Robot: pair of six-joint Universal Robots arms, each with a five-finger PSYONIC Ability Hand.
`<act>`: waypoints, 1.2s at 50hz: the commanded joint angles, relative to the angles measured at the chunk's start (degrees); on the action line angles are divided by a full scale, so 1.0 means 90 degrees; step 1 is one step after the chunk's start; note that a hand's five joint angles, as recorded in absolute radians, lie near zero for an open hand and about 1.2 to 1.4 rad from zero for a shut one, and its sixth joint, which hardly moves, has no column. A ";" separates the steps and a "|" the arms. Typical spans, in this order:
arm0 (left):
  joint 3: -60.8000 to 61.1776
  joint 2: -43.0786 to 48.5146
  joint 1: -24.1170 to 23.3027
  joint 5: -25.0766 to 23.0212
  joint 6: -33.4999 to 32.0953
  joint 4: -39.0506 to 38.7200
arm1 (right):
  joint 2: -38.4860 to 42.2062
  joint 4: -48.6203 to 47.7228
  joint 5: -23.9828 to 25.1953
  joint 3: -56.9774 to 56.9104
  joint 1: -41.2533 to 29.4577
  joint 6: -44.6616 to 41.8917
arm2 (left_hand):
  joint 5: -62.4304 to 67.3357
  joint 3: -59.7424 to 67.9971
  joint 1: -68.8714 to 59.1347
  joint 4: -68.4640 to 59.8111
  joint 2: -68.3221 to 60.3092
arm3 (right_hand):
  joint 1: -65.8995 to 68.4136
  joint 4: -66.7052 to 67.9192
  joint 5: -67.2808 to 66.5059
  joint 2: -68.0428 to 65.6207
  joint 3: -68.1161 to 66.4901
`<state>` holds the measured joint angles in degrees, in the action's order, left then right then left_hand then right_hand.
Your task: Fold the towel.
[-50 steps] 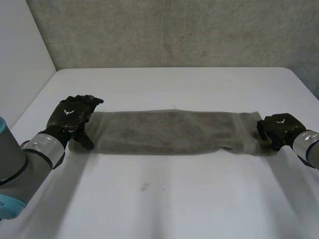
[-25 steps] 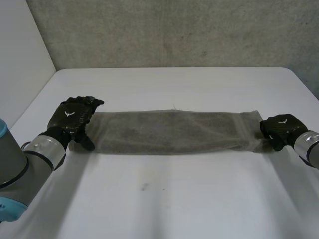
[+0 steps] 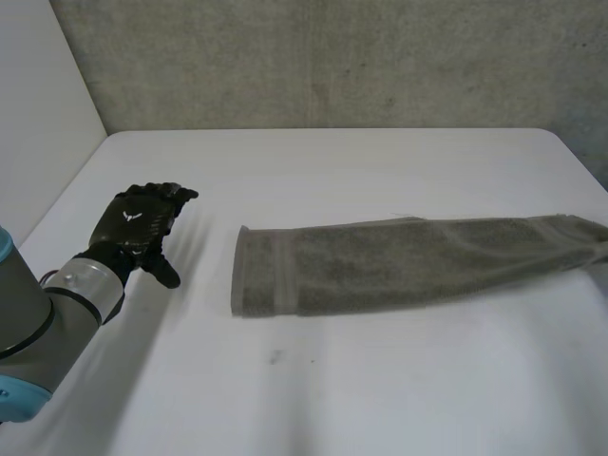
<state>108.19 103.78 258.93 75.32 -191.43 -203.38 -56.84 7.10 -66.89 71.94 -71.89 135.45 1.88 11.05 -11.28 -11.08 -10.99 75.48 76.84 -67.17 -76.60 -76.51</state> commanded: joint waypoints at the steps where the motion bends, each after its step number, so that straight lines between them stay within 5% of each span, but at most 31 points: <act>1: 0.0000 -0.0008 0.0010 0.0000 0.0000 0.0000 | -0.0315 0.0138 -0.0019 -0.0454 -0.1095 0.0516 | -0.0017 0.0076 -0.0049 -0.0072 -0.0082 | 0.0502 0.0351 -0.0315 -0.0378 -0.0388; 14: 0.0000 -0.0027 0.0058 0.0000 0.0000 -0.0010 | 0.0055 0.0070 -0.0496 -0.1390 -0.4850 0.1229 | -0.0017 0.0076 -0.0049 -0.0072 -0.0082 | 0.0502 0.0351 -0.0315 -0.0378 -0.0388; 27: 0.0000 -0.0027 0.0088 0.0000 0.0000 -0.0010 | 0.1656 0.0089 -0.0615 -0.2387 -0.7041 0.1170 | -0.0017 0.0076 -0.0049 -0.0072 -0.0082 | 0.0502 0.0351 -0.0315 -0.0378 -0.0388; 36: 0.0000 -0.0027 0.0098 0.0000 0.0000 -0.0010 | 0.2019 0.0090 -0.0673 -0.2437 -0.7267 0.1121 | -0.0017 0.0076 -0.0049 -0.0072 -0.0082 | 0.0502 0.0351 -0.0315 -0.0378 -0.0388; 38: 0.0000 -0.0017 0.0098 -0.0009 0.0000 -0.0010 | 0.1883 0.0099 -0.0683 -0.2330 -0.7218 0.1141 | -0.0017 0.0076 -0.0049 -0.0072 -0.0082 | -0.2423 -0.2574 0.2610 0.2547 0.2537; 39: 0.0000 -0.0017 0.0098 -0.0009 0.0000 -0.0010 | 0.1882 0.0099 -0.0683 -0.2329 -0.7218 0.1141 | -0.0017 0.0076 -0.0049 -0.0072 -0.0082 | -0.2444 -0.2595 0.2631 0.2568 0.2558; 41: 0.0000 -0.0017 0.0098 -0.0019 0.0000 -0.0010 | 0.1542 0.0119 -0.0722 -0.2184 -0.7082 0.1228 | -0.0017 0.0076 -0.0049 -0.0072 -0.0082 | -0.6834 -0.6985 0.7021 0.6958 0.6948; 43: 0.0000 -0.0017 0.0098 -0.0019 0.0000 -0.0010 | 0.1289 0.0129 -0.0741 -0.2009 -0.6936 0.1277 | -0.0017 0.0076 -0.0049 -0.0072 -0.0082 | -0.7276 -0.7427 0.7463 0.7400 0.7390; 56: 0.0000 -0.0017 0.0098 -0.0019 0.0000 -0.0010 | -0.0432 -0.0271 -0.0644 0.0753 -0.4652 0.2518 | -0.0036 0.0057 -0.0031 -0.0054 -0.0063 | -0.7276 -0.7427 0.7463 0.7400 0.7390; 60: 0.0010 -0.0008 0.0078 -0.0019 0.0000 -0.0010 | -0.0618 -0.0670 -0.0595 0.1623 -0.4075 0.2431 | -0.0036 0.0057 -0.0031 -0.0054 -0.0063 | -0.5944 -0.6095 0.6131 0.6068 0.6058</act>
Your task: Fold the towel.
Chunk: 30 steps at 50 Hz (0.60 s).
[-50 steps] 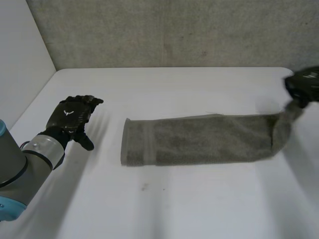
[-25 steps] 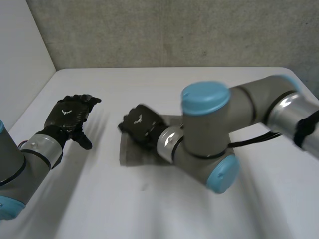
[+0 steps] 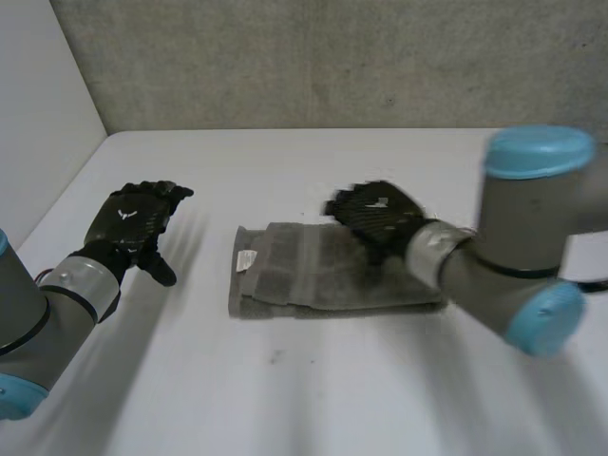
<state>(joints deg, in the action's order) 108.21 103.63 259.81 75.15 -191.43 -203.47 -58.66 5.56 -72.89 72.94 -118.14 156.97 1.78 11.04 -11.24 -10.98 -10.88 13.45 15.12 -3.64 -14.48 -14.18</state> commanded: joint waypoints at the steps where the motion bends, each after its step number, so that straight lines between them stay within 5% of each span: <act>1: 0.0008 0.0009 -0.0020 0.0000 0.0000 0.0000 | -0.0415 -0.0501 0.0071 0.1515 0.1066 0.0039 | -0.0024 0.0058 -0.0035 -0.0065 -0.0075 | 0.0952 0.0767 -0.0932 -0.0838 -0.0872; 11: 0.0076 0.0009 -0.0079 0.0000 0.0000 -0.0078 | -0.0298 -0.1448 0.0296 0.2316 0.1544 -0.0371 | -0.0024 0.0058 -0.0035 -0.0065 -0.0075 | 0.4709 0.4524 -0.4689 -0.4595 -0.4629; 13: 0.0115 0.0009 -0.0089 0.0010 -0.0010 -0.0136 | -0.0182 -0.1536 0.0286 0.2296 0.1564 -0.0361 | -0.0024 0.0058 -0.0035 -0.0065 -0.0075 | 0.6808 0.6622 -0.6787 -0.6694 -0.6728; 15: 0.0135 0.0000 -0.0089 0.0010 -0.0010 -0.0137 | -0.0181 -0.1536 0.0257 0.2257 0.1593 -0.0361 | -0.0024 0.0058 -0.0035 -0.0065 -0.0075 | 0.7388 0.7203 -0.7368 -0.7274 -0.7308; 25: 0.0125 -0.0166 -0.0089 0.0039 0.0000 -0.0117 | -0.0454 -0.1448 0.0257 0.1671 0.1554 -0.0332 | -0.0043 0.0039 -0.0017 -0.0046 -0.0057 | 0.7394 0.7208 -0.7373 -0.7280 -0.7314; 30: 0.0096 -0.0391 -0.0108 0.0039 0.0010 -0.0068 | -0.0347 -0.1204 0.0316 0.0939 0.0880 -0.0303 | -0.0062 0.0021 0.0002 -0.0027 -0.0038 | 0.7394 0.7208 -0.7373 -0.7280 -0.7314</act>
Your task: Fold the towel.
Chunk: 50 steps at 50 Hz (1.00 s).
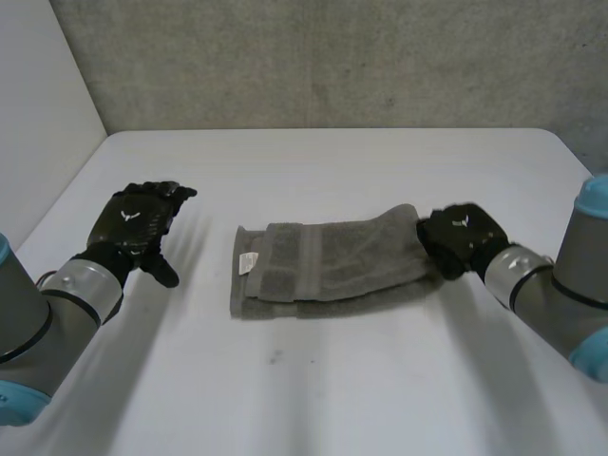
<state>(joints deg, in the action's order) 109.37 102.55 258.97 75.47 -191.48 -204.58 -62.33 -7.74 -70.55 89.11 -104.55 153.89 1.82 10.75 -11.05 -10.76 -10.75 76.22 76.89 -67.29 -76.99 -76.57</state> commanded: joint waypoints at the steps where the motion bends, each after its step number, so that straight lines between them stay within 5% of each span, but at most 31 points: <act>1: -0.0053 -0.0369 -0.0015 0.0003 0.0016 0.0055 | 0.0215 0.0371 0.0114 -0.1206 -0.1054 0.0030 | -0.0066 0.0052 -0.0020 -0.0051 -0.0052 | 0.0420 0.0346 -0.0301 -0.0334 -0.0381; 10: -0.0102 -0.0731 0.0004 0.0013 0.0357 0.0055 | 0.1513 0.1678 0.0280 -0.3492 -0.2736 0.0020 | -0.0048 0.0071 -0.0038 -0.0070 -0.0071 | 0.0420 0.0346 -0.0301 -0.0334 -0.0381; 15: -0.0082 -0.0750 0.0072 -0.0016 0.0495 0.0055 | 0.1876 0.2022 0.0271 -0.4050 -0.3041 0.0010 | -0.0029 0.0089 -0.0057 -0.0088 -0.0089 | 0.0420 0.0346 -0.0301 -0.0334 -0.0381; 21: -0.0044 -0.0731 0.0102 -0.0007 0.0505 0.0055 | 0.2248 0.2364 -0.0354 -0.4803 -0.3119 0.0069 | -0.0029 0.0090 -0.0057 -0.0089 -0.0090 | 0.0420 0.0346 -0.0301 -0.0334 -0.0381; 23: -0.0004 -0.0731 0.0102 -0.0026 0.0505 0.0055 | 0.1967 0.2423 -0.1034 -0.4367 -0.2993 0.0107 | -0.0029 0.0090 -0.0057 -0.0089 -0.0090 | -0.0686 -0.0760 0.0805 0.0772 0.0725; 29: 0.0055 -0.0721 0.0112 -0.0056 0.0485 0.0035 | 0.0981 0.1313 -0.1380 -0.2524 -0.2029 0.0244 | -0.0029 0.0090 -0.0057 -0.0089 -0.0090 | -0.4596 -0.4670 0.4715 0.4682 0.4635; 38: 0.0093 -0.0711 0.0043 -0.0056 0.0495 0.0045 | -0.0007 0.0275 -0.0766 -0.0197 -0.0797 0.0732 | -0.0048 0.0071 -0.0038 -0.0070 -0.0071 | -0.5255 -0.5329 0.5374 0.5341 0.5294; 50: 0.0094 -0.0643 0.0004 -0.0056 0.0495 0.0016 | 0.0041 -0.0340 -0.0286 0.0841 -0.0170 0.0762 | -0.0029 0.0090 -0.0057 -0.0089 -0.0090 | -0.4957 -0.5031 0.5076 0.5043 0.4996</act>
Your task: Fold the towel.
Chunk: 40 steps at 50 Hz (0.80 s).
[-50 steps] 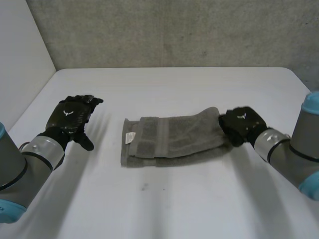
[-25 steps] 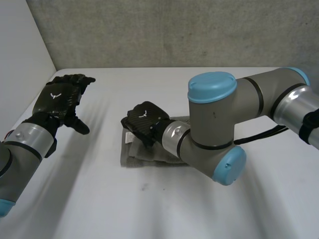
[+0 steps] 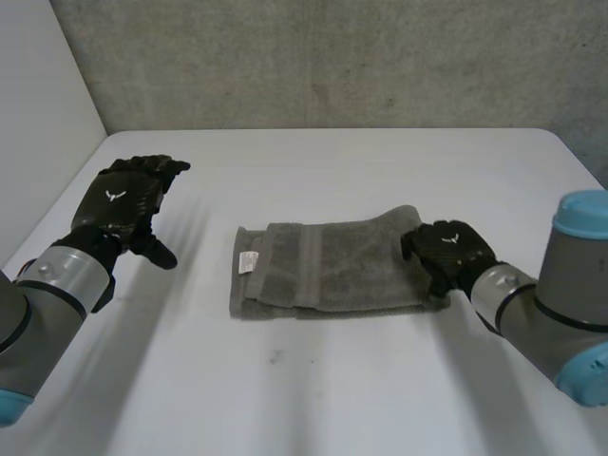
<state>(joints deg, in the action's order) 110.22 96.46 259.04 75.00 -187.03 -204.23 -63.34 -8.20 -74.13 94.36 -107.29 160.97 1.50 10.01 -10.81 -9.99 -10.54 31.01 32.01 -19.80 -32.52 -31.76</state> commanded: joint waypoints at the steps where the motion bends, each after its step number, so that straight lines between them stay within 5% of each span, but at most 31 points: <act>1: 0.0000 0.0034 -0.0003 -0.0004 0.0000 -0.0022 | 0.0192 -0.0387 0.0082 0.0287 0.0134 -0.0053 | 0.0007 0.0172 -0.0084 -0.0175 -0.0113 | 0.0179 0.0067 -0.0313 -0.0011 -0.0095; 8: 0.0000 0.0044 -0.0003 0.0006 0.0000 -0.0042 | 0.0270 -0.0671 0.0024 0.0326 0.0134 -0.0122 | 0.0007 0.0172 -0.0084 -0.0175 -0.0113 | 0.1152 0.1040 -0.1286 -0.0984 -0.1068; 13: 0.0009 0.0034 -0.0003 0.0006 0.0000 -0.0042 | 0.0290 -0.0788 -0.0025 0.0317 0.0202 -0.0122 | 0.0007 0.0172 -0.0084 -0.0175 -0.0113 | 0.5434 0.5323 -0.5568 -0.5266 -0.5350; 23: 0.0029 -0.0024 0.0007 0.0006 -0.0010 -0.0032 | 0.0046 -0.0671 -0.0025 -0.0377 0.0183 -0.0659 | -0.0012 0.0153 -0.0065 -0.0156 -0.0094 | 0.5444 0.5332 -0.5578 -0.5276 -0.5360; 33: -0.0312 -0.0093 -0.0003 0.0055 0.0020 0.0026 | 0.1352 0.1396 0.0199 -0.3770 -0.2480 -0.1985 | -0.0012 0.0153 -0.0065 -0.0156 -0.0094 | 0.5444 0.5332 -0.5578 -0.5276 -0.5360; 40: -0.0449 -0.0151 -0.0012 0.0094 0.0088 0.0065 | 0.2494 0.2013 0.0238 -0.5023 -0.3380 -0.2737 | -0.0012 0.0154 -0.0065 -0.0156 -0.0095 | 0.5444 0.5332 -0.5578 -0.5276 -0.5360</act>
<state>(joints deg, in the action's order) 107.45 95.53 259.03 75.52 -186.80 -203.97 -50.20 4.60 -72.39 59.61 -130.10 142.21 1.50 10.00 -10.81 -9.98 -10.54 74.81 76.97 -66.77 -74.39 -76.57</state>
